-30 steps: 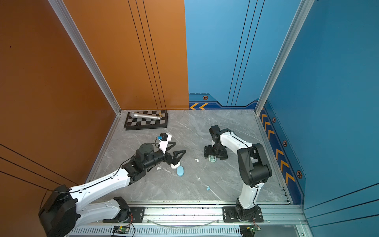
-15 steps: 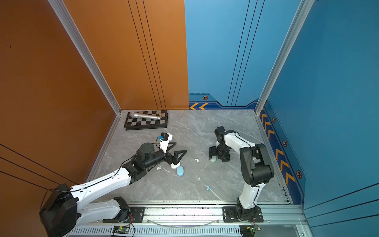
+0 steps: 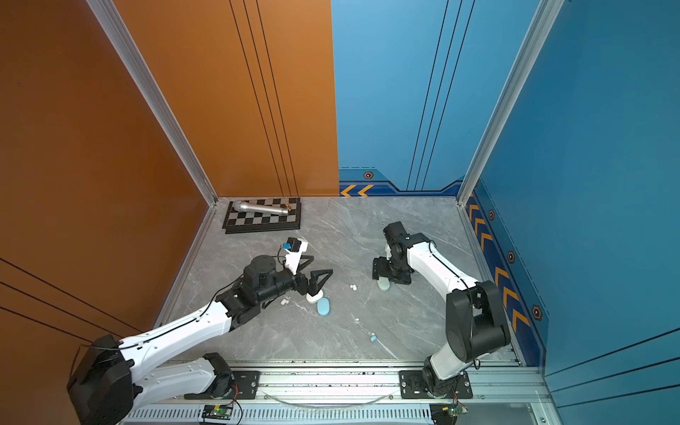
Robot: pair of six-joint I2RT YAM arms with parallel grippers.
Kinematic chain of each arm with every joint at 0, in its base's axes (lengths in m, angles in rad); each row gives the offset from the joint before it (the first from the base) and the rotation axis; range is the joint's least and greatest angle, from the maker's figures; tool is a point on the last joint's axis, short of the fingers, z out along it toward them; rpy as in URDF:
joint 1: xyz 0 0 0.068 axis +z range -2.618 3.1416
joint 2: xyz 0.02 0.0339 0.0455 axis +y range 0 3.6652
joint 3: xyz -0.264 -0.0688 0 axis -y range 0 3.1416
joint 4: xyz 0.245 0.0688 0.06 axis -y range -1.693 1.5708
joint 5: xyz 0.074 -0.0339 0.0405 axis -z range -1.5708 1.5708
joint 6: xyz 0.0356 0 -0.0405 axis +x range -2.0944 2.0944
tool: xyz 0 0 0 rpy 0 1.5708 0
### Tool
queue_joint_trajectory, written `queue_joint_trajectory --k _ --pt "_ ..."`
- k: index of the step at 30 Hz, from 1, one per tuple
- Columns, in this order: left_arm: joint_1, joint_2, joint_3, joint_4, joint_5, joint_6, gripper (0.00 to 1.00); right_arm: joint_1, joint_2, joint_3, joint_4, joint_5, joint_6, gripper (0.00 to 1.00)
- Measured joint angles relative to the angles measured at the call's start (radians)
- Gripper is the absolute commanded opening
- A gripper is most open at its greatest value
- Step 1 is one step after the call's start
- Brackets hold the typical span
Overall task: Insert wireless bluetooth earbuds into charging case
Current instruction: Close the charging case at the center of the table.
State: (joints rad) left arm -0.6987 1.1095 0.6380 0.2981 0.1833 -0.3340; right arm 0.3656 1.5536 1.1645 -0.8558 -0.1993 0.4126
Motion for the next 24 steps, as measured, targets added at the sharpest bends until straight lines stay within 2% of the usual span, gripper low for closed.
queue_joint_trajectory --k 6,10,12,19,24 --pt "0.047 -0.138 0.001 -0.169 -0.052 -0.060 0.98 0.266 -0.004 0.064 -0.037 0.063 0.056 0.84" --pt "0.064 -0.250 -0.023 -0.260 -0.076 -0.088 0.98 0.444 0.083 0.126 -0.054 0.101 0.113 0.86" --pt "0.071 -0.307 -0.045 -0.292 -0.087 -0.099 0.98 0.500 0.143 0.160 -0.055 0.109 0.140 0.86" --pt "0.107 -0.491 -0.129 -0.389 -0.127 -0.121 0.98 0.610 0.356 0.285 -0.061 0.126 0.227 0.85" --pt "0.137 -0.564 -0.146 -0.430 -0.133 -0.121 0.98 0.616 0.417 0.309 -0.062 0.127 0.270 0.81"
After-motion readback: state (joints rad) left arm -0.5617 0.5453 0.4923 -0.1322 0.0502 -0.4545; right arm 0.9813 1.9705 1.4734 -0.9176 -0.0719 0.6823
